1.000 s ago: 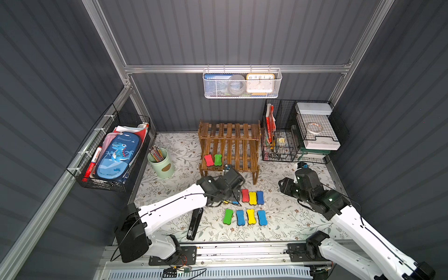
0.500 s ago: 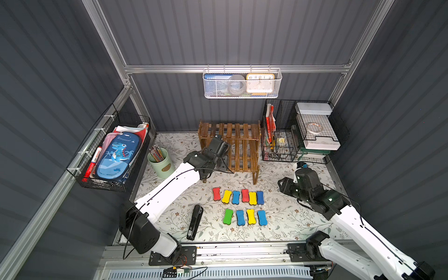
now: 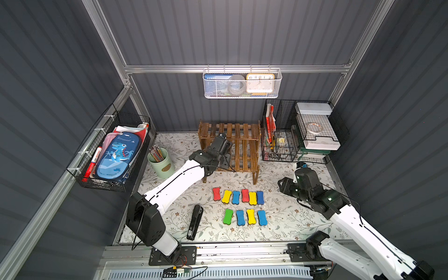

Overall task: Remove the whiteboard erasers from the shelf
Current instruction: Place the whiteboard eraser at the center of the board.

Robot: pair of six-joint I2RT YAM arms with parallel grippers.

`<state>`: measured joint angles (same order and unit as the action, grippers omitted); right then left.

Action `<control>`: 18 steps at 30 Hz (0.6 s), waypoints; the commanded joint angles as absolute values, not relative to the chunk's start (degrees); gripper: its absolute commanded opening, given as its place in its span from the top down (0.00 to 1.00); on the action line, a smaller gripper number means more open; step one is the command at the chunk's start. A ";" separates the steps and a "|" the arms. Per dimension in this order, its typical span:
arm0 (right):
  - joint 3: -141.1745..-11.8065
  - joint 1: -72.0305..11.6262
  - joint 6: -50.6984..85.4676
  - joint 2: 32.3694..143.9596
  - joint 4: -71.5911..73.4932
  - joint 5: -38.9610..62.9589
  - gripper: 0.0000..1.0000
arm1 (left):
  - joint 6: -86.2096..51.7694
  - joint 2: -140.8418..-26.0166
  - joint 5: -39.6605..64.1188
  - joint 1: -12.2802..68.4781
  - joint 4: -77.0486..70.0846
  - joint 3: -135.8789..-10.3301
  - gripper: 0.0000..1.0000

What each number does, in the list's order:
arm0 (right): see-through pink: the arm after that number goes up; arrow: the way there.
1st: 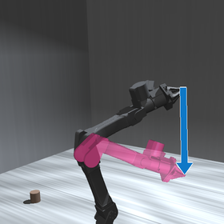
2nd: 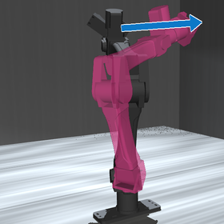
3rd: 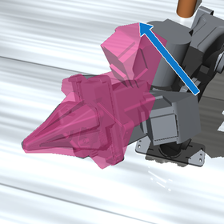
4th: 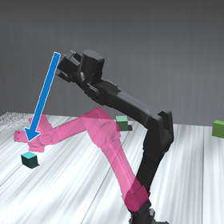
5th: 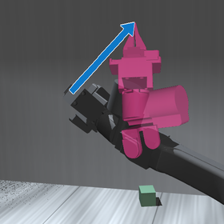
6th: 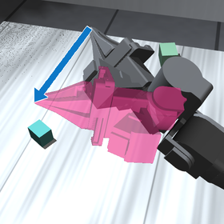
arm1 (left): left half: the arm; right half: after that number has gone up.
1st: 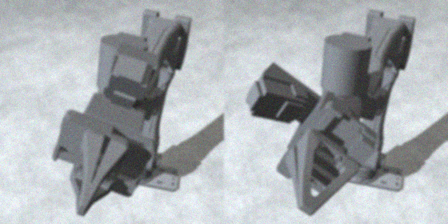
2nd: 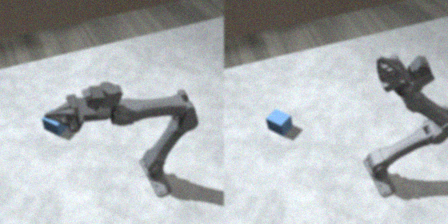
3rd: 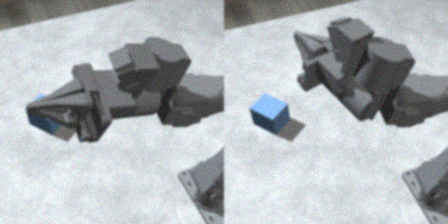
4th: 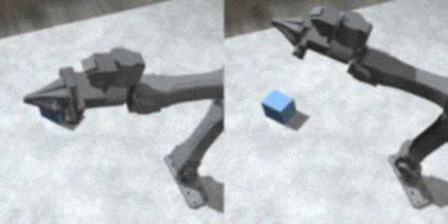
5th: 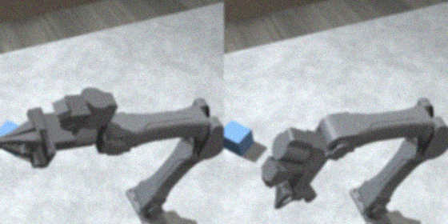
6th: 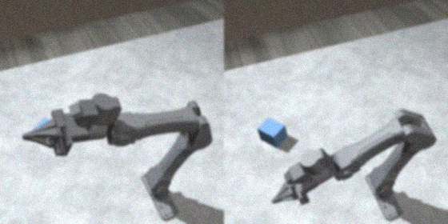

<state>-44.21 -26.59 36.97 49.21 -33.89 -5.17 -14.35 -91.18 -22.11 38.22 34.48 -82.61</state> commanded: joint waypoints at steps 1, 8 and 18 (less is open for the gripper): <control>-44.65 -26.15 36.14 49.39 -34.01 -5.85 0.53 | -13.47 -93.30 -21.67 37.16 33.90 -81.74 0.37; -44.58 -25.83 36.14 49.56 -33.88 -5.89 0.53 | -14.59 -94.85 -21.18 36.65 33.26 -79.28 0.37; -44.51 -25.47 36.16 49.59 -33.98 -5.91 0.53 | -14.87 -96.40 -21.25 36.56 33.47 -79.03 0.41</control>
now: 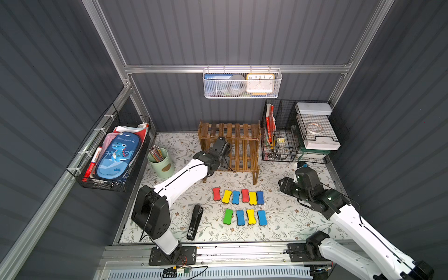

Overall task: Remove the whiteboard erasers from the shelf
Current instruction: Place the whiteboard eraser at the center of the board, then pick up the whiteboard eraser from the shelf.

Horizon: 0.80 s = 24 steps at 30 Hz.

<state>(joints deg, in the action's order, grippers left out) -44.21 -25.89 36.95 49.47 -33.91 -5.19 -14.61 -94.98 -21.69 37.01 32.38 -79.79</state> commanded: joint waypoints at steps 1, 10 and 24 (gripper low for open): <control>-44.48 -25.38 36.12 49.57 -34.01 -5.96 0.53 | -14.81 -96.63 -21.36 36.59 33.72 -79.22 0.42; -44.26 -25.22 36.32 49.72 -33.80 -5.85 0.53 | -14.78 -96.65 -22.48 36.65 34.54 -79.55 0.56; -44.17 -25.09 36.72 49.75 -33.54 -5.72 0.53 | -18.49 -86.07 -14.25 36.72 35.66 -84.51 0.55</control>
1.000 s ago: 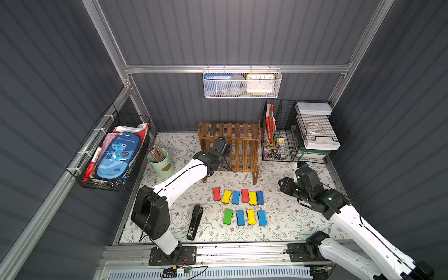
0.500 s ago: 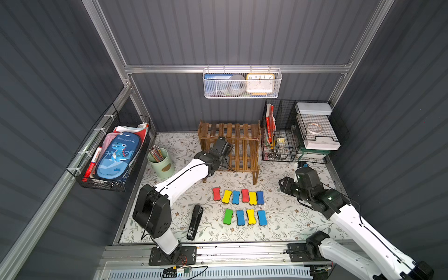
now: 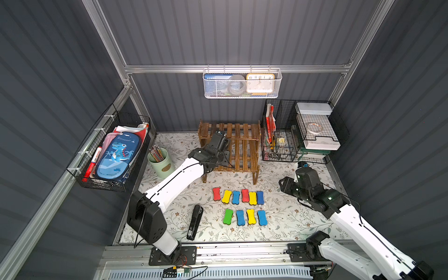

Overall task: Remove the whiteboard erasers from the shelf
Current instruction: Pick up the whiteboard eraser from the shelf.

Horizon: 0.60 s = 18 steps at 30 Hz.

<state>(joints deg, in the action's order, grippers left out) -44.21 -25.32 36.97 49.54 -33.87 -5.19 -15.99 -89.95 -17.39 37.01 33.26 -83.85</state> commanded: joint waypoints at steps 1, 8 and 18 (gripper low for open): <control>-44.16 -25.20 36.73 49.75 -33.57 -5.75 0.53 | -19.30 -84.36 -14.57 36.98 35.82 -83.25 0.55; -43.52 -24.96 36.91 49.92 -32.52 -5.26 0.54 | -27.76 -72.56 -20.73 42.89 40.25 -71.27 0.56; -42.90 -24.67 37.12 50.36 -31.75 -4.83 0.53 | -43.63 -64.15 -20.86 52.88 41.23 -51.43 0.59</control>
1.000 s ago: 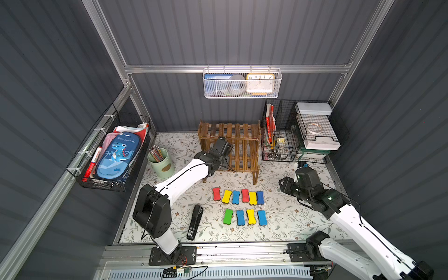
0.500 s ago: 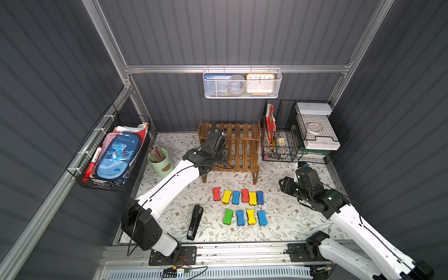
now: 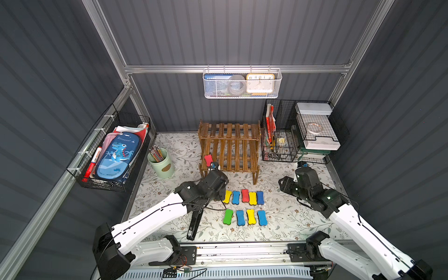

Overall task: Remove the whiteboard erasers from the shelf
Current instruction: Pick up the whiteboard eraser from the shelf, then place the whiteboard eraser at the center of the board.

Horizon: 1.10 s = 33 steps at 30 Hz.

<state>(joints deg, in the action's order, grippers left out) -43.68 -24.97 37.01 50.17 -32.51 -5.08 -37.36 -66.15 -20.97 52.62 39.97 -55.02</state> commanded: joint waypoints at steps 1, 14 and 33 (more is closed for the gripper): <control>-42.94 -24.69 37.09 50.36 -31.68 -4.84 0.53 | -44.30 -64.09 -19.50 52.91 40.01 -49.56 0.59; -43.03 -24.43 37.38 50.27 -31.87 -5.56 0.53 | -42.47 -72.01 -17.26 53.66 30.42 -39.52 0.59; -45.79 -23.77 36.12 51.32 -33.30 -6.49 0.53 | -42.73 -83.98 -12.66 58.91 22.21 -39.14 0.62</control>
<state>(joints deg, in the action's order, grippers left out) -43.97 -24.08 36.95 50.89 -32.67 -5.58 -41.78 -81.49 -16.38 57.45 21.89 -38.70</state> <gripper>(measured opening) 0.467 0.386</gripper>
